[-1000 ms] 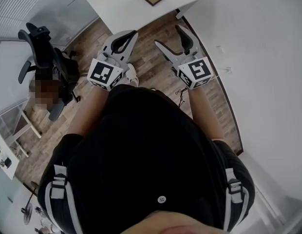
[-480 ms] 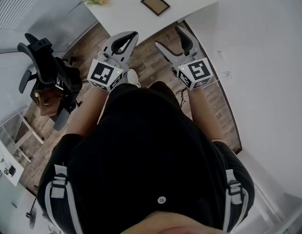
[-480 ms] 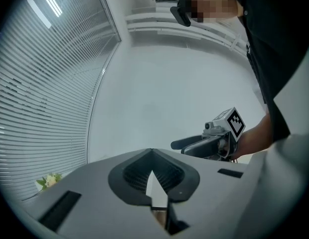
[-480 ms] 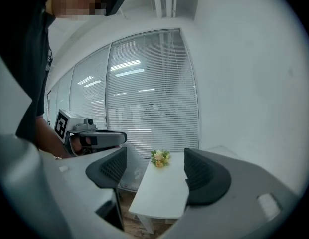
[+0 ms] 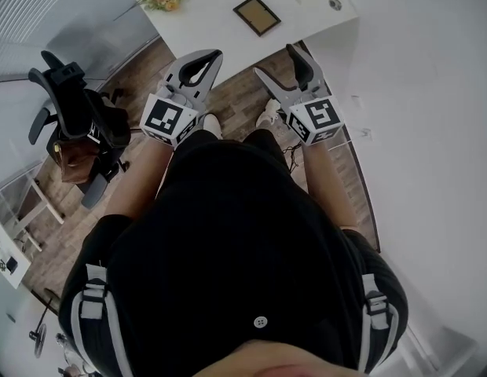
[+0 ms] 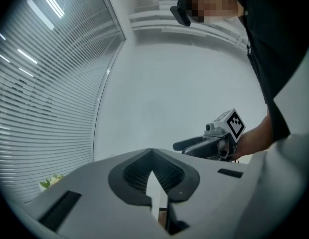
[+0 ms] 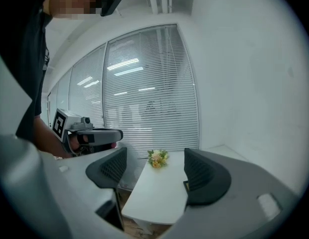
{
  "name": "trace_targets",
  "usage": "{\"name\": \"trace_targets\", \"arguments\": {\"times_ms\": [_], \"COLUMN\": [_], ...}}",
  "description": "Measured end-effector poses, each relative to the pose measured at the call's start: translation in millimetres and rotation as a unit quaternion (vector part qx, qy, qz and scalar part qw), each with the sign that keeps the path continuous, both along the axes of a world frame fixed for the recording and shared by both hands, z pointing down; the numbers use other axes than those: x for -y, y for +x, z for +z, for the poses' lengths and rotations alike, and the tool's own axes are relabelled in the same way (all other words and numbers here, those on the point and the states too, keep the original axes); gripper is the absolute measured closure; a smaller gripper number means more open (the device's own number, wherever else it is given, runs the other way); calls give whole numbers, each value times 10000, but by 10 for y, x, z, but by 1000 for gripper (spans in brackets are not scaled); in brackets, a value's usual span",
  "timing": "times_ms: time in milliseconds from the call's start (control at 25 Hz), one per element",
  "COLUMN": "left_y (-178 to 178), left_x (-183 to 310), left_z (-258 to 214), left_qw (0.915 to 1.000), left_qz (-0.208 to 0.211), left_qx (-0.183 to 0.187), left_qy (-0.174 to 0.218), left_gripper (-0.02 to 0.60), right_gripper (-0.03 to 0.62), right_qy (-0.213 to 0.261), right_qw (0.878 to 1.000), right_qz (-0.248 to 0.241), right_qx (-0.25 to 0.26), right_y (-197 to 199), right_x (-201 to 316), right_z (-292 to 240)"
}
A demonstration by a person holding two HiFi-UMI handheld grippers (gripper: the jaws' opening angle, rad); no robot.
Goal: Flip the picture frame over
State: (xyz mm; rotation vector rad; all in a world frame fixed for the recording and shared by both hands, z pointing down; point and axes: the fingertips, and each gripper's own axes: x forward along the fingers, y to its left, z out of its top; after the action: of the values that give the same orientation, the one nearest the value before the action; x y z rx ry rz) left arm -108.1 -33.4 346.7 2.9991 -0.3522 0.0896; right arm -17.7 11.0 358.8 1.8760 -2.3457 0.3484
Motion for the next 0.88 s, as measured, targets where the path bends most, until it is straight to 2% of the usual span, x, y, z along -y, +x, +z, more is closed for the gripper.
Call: {"name": "trace_targets", "arguments": {"times_ms": [440, 680, 880], "left_y": [680, 1118, 1281], "left_x": [251, 344, 377], "left_z": [18, 60, 160], "left_qw": [9965, 9902, 9818], "left_qz": [-788, -1321, -1802], "left_qx": [280, 462, 596], "left_qy": [31, 6, -51], "left_gripper": [578, 578, 578], "right_gripper": [224, 224, 224], "right_qy": [-9, -137, -317], "right_qw": [9967, 9910, 9849], "right_qz": [-806, -1315, -1689], "right_qx": [140, 183, 228], "right_y": [756, 1225, 1420], "right_x": [485, 728, 888], "right_z": [99, 261, 494]}}
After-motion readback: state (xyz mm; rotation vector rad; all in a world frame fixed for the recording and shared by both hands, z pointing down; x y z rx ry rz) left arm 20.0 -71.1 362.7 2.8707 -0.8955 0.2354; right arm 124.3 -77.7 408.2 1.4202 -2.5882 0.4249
